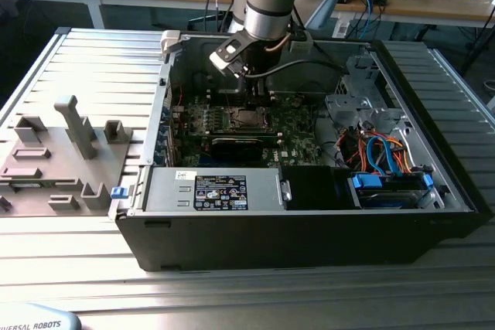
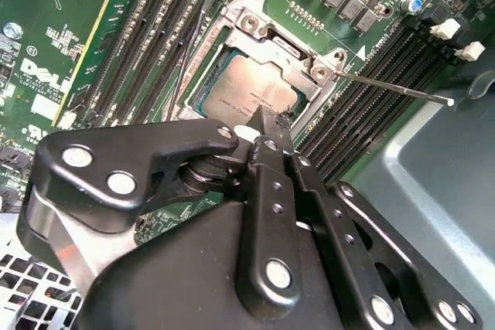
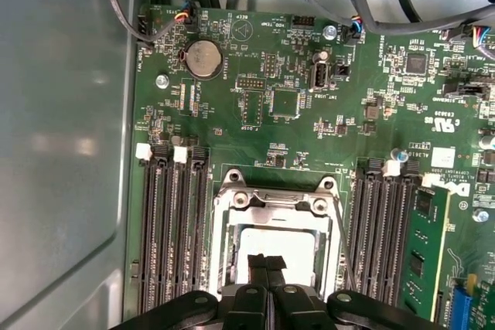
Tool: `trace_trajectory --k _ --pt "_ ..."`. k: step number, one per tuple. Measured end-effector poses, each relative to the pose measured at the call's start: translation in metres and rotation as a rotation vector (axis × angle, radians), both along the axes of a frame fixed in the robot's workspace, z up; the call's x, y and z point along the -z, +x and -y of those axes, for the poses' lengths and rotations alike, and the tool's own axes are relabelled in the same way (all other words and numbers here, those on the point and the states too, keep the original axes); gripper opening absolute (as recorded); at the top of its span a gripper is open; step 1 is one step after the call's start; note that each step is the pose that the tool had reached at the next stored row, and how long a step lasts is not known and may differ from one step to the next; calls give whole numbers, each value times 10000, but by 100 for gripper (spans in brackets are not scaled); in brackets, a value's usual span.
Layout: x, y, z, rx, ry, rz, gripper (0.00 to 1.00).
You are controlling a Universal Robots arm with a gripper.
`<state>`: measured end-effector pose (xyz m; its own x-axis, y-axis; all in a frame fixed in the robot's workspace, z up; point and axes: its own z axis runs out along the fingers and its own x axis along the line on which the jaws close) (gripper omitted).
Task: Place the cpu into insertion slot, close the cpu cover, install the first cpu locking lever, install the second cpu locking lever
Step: 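Close the cpu cover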
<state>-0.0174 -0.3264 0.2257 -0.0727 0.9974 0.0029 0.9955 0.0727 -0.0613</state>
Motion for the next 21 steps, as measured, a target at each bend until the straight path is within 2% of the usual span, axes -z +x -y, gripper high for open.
trace_trajectory --k 7,21 --pt "-43 0 0 0 2 1 11" --pt "-68 0 0 0 0 0 11"
